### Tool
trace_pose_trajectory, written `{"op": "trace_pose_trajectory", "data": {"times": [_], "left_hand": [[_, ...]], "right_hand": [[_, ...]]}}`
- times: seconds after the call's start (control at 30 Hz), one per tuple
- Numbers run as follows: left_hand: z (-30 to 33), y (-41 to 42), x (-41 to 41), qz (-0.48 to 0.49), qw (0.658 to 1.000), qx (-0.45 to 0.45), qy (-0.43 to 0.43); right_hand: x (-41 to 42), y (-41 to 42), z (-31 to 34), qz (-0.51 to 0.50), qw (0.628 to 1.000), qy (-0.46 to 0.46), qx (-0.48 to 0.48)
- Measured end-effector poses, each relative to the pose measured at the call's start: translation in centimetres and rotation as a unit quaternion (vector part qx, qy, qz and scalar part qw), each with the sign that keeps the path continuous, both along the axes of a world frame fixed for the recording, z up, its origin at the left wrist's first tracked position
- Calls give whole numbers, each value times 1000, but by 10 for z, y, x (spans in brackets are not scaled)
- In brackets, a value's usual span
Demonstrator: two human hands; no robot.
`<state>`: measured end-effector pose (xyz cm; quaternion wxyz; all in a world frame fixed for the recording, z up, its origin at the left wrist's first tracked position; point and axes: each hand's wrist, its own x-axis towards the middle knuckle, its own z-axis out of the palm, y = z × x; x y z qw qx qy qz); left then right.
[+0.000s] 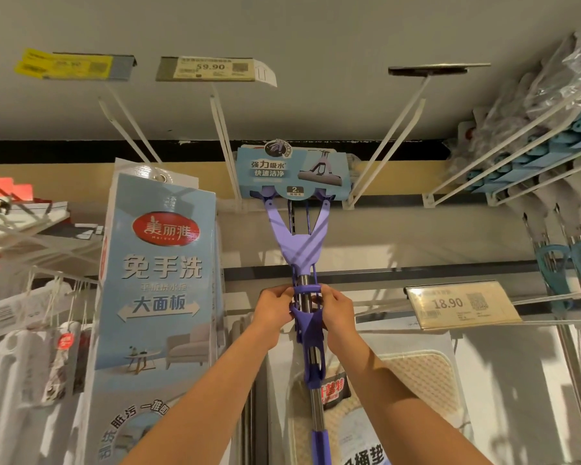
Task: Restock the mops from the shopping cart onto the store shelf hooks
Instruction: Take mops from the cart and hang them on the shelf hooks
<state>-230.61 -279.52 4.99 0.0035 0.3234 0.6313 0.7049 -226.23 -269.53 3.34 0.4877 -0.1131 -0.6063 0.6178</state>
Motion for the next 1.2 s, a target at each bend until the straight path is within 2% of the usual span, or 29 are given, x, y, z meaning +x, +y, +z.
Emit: {"op": "trace_pose_trajectory", "data": {"times": [0.33, 0.53, 0.8, 1.2], "left_hand": [[4, 13, 2, -36, 996, 82, -9], [15, 18, 10, -65, 990, 123, -3], [7, 27, 13, -64, 994, 84, -17], [2, 19, 2, -12, 996, 91, -7]], "right_hand": [[3, 8, 6, -66, 994, 88, 29], [10, 13, 25, -68, 991, 114, 35], [7, 25, 10, -40, 994, 98, 0], [-7, 18, 4, -16, 995, 99, -2]]}}
